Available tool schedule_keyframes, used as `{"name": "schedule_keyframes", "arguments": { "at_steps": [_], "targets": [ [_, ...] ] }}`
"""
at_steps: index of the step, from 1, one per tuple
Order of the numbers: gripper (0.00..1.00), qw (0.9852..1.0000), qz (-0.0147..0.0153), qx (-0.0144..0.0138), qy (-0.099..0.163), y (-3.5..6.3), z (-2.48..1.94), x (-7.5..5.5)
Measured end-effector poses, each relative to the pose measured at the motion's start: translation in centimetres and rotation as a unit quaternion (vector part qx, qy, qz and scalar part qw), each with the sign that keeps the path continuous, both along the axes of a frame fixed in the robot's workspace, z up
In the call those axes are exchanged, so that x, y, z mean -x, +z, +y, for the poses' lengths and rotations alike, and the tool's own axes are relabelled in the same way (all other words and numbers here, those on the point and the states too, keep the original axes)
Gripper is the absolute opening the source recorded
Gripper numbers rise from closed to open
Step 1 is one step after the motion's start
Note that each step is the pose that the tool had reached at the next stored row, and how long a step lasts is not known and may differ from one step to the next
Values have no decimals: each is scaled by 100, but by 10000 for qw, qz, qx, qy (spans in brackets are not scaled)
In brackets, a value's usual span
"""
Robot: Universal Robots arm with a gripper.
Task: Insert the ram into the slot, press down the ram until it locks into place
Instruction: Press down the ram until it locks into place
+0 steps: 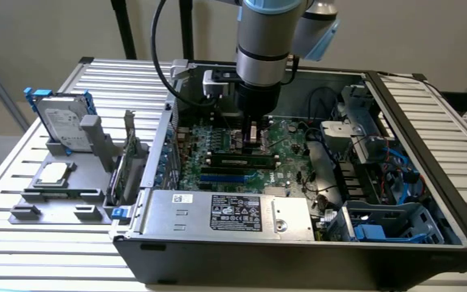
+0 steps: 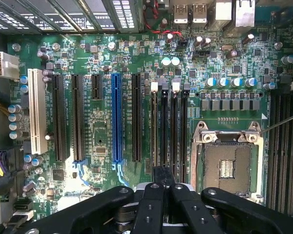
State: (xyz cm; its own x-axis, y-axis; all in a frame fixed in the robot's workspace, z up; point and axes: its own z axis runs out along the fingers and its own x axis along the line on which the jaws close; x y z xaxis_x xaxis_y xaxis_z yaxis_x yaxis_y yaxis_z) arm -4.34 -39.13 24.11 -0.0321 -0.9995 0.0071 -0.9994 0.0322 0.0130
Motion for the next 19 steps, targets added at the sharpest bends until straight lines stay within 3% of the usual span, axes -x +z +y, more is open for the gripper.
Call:
{"name": "schedule_keyframes", "arguments": {
  "at_steps": [19],
  "targets": [
    [10,10000,2,2,0,-51,0,13]
  ]
}}
